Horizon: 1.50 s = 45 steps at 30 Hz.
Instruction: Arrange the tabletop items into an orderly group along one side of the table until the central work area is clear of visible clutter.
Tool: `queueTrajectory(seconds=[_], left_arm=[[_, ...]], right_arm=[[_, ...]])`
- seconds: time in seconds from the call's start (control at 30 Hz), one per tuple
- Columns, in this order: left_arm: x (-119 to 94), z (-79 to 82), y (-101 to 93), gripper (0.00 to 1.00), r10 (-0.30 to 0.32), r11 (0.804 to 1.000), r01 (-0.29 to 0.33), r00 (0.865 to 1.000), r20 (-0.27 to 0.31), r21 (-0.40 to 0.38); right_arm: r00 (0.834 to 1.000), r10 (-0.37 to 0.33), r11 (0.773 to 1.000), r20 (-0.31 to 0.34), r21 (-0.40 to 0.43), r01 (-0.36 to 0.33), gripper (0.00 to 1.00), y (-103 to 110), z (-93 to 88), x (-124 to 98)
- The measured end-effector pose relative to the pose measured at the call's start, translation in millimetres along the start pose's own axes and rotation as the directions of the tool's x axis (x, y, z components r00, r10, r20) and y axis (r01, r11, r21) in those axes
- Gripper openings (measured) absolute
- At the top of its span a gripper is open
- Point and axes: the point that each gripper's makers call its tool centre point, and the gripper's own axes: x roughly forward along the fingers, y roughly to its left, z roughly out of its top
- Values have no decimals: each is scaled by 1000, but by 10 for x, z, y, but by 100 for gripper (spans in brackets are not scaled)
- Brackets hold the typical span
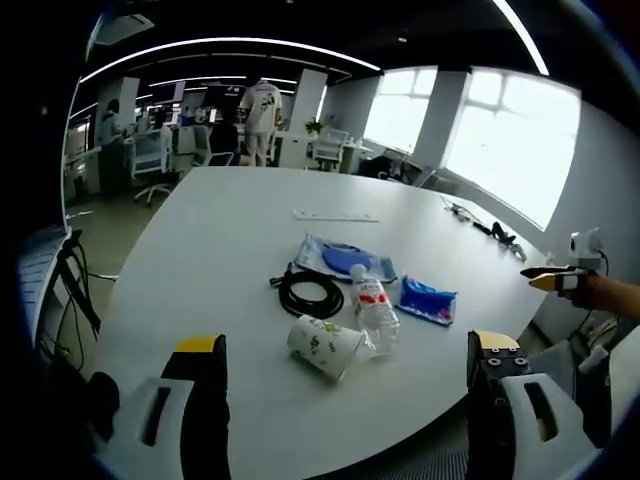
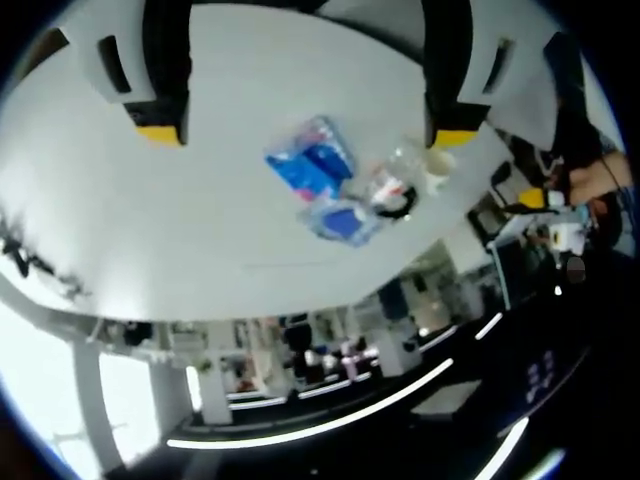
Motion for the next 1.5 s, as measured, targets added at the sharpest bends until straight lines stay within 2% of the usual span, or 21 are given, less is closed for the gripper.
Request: queueTrajectory(seconds=[1.5], left_arm=[[131, -27, -54, 100, -20, 1000, 20, 999, -46, 8]], right_arm=[[1000, 15, 1000, 0, 20, -15, 93, 40, 44, 143]])
